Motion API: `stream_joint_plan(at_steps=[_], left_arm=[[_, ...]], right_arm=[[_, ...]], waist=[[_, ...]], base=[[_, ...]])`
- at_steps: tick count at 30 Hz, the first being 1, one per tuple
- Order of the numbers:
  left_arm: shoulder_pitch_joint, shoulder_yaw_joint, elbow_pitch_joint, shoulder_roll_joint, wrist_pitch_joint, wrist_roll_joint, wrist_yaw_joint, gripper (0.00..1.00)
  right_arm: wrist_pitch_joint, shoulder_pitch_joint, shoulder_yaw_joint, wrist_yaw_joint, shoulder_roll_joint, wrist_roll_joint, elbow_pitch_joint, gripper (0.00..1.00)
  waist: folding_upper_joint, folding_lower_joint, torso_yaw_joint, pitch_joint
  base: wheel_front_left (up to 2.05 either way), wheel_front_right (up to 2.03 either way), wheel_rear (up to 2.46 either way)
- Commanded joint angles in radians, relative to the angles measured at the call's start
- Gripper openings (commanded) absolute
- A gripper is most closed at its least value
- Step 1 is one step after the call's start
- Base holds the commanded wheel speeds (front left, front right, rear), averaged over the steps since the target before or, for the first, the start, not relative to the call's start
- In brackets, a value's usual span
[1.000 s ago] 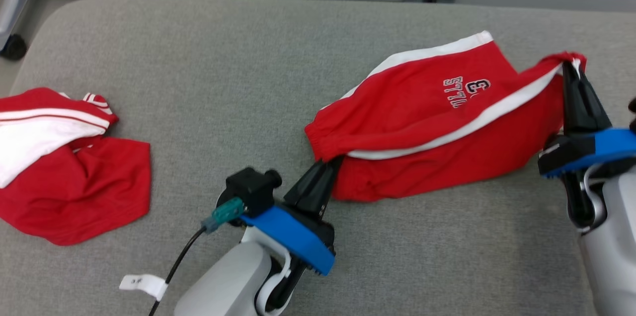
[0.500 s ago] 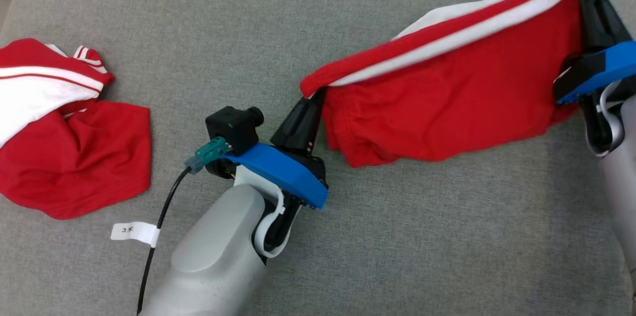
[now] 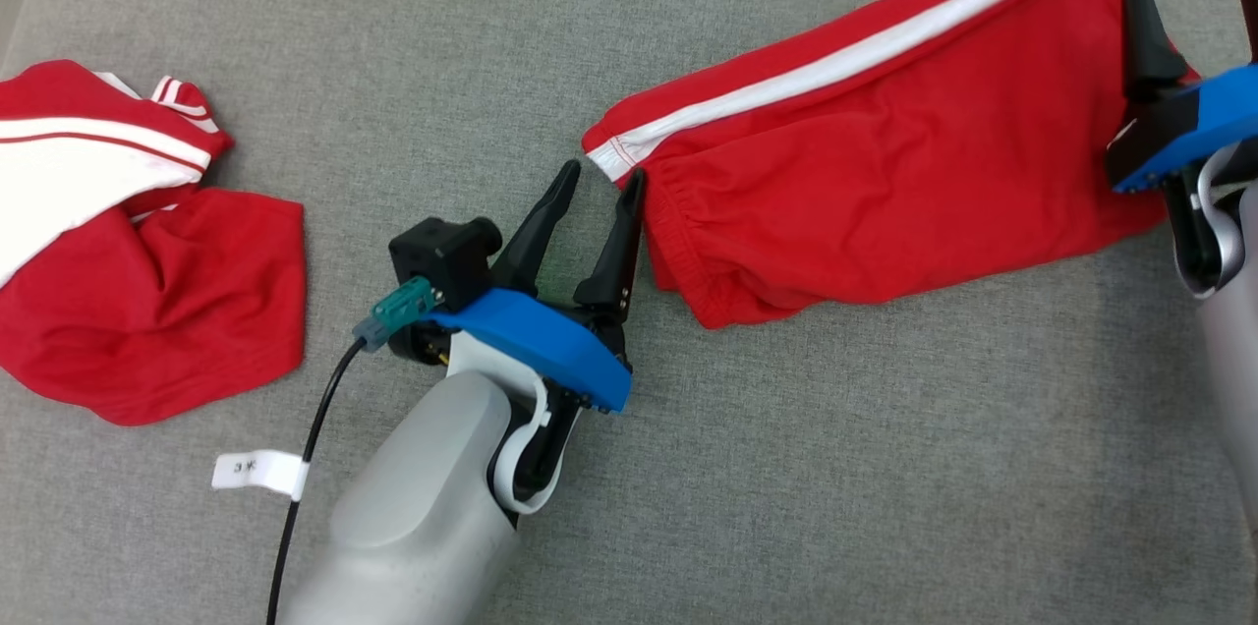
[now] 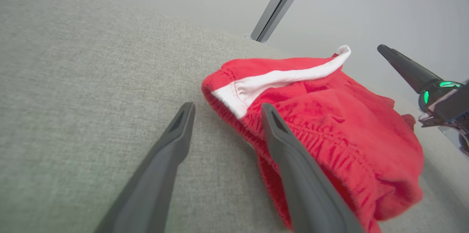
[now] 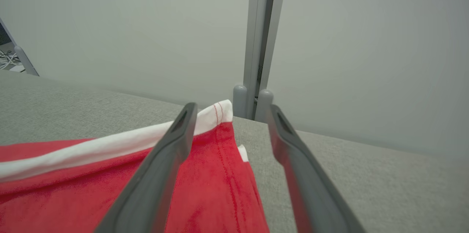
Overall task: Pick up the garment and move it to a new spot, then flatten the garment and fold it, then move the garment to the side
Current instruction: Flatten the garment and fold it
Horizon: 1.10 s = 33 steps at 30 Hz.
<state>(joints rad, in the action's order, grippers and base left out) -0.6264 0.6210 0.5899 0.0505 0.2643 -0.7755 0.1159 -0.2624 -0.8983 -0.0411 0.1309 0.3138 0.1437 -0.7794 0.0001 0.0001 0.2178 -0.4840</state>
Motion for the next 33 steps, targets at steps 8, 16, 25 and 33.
stream_joint_plan(at_steps=[8, 16, 25, 33], left_arm=[[0.127, -0.115, -0.092, 0.0, 0.0, 0.189, -0.086, 1.0], [0.259, -0.179, -0.2, 0.0, 0.0, 0.294, -0.134, 1.0], [0.292, -0.196, -0.216, 0.0, 0.0, 0.301, -0.141, 1.0], [0.32, -0.222, -0.211, 0.0, 0.0, 0.351, -0.149, 1.0]], right_arm=[[-0.003, 0.128, 0.037, 0.0, 0.001, -0.043, 0.056, 1.0], [-0.003, 0.16, 0.078, 0.0, -0.005, -0.075, -0.107, 1.0], [0.047, 0.128, 0.064, 0.0, -0.053, 0.004, -0.306, 0.0], [0.01, 0.163, 0.038, 0.0, -0.065, 0.155, -0.312, 0.0]], waist=[[-0.0001, -0.0001, -0.006, 0.037], [-0.0001, -0.0001, 0.006, 0.061], [-0.0001, -0.0001, 0.021, 0.066], [-0.0001, -0.0001, 0.002, 0.121]], base=[[0.0, 0.0, 0.0], [0.0, 0.0, 0.0], [0.0, 0.0, 0.0], [0.0, 0.0, 0.0]])
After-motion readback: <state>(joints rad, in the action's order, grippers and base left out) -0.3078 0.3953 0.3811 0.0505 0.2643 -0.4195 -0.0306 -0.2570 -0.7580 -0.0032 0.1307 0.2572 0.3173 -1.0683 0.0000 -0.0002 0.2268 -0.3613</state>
